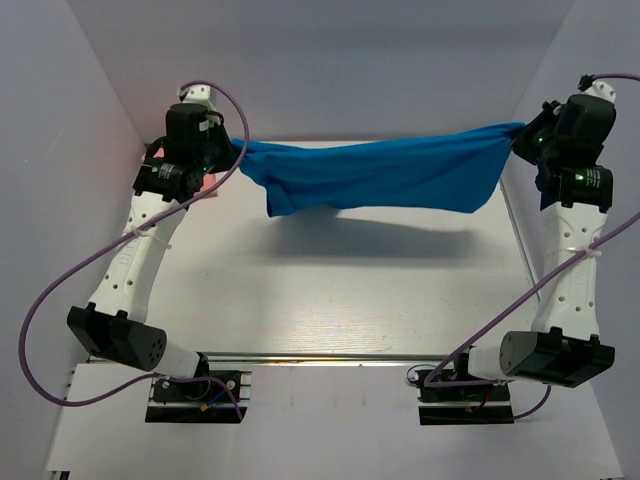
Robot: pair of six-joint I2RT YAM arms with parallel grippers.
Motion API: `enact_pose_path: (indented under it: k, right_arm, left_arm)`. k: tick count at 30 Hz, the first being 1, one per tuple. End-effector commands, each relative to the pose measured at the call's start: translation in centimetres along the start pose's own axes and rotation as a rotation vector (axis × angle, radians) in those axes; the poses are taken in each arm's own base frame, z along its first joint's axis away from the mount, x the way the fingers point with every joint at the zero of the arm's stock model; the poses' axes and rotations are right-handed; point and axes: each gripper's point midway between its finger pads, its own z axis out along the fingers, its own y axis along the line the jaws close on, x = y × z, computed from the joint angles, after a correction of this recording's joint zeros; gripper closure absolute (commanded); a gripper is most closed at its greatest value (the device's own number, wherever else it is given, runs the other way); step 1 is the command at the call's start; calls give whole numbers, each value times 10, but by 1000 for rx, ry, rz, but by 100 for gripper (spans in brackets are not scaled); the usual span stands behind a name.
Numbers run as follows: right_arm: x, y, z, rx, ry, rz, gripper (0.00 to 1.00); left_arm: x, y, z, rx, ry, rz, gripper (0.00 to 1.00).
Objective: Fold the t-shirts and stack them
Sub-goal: Fold the flattened tshirt in 1/3 of the way
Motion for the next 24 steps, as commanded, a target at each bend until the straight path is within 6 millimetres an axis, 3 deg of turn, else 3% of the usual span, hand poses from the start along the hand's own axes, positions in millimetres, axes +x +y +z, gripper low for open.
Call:
enact_pose_path:
  k: [1,5,11,16,22,23,24]
  right_arm:
    - [-62,9,-49,-7,-213,-51,100]
    - [-82,12,-79,-3,-306,-63,100]
    - [-95,7,-82,32,-354,-71,100]
    - [-97,18,-69,-27,-349,-73,100]
    - [-96,34,-42,-111,-331,-70,100]
    - [-94,34,-36,-115,-323,-71,100]
    - [-93,34,-28,-118,-320,-74,100]
  left_arm:
    - [-59,12,-54,-64,-201,43,100]
    - [-79,15,-76,-86,-277,48,100]
    - [-107,16,-97,-109,-357,59,100]
    - [-121,21,-73,-159,-367,95,100]
    - [-160,16,-63,-180,-474,152,100]
    - [-159,18,-49,-200,-465,168,100]
    - [-168,19,-48,-205,-496,171,100]
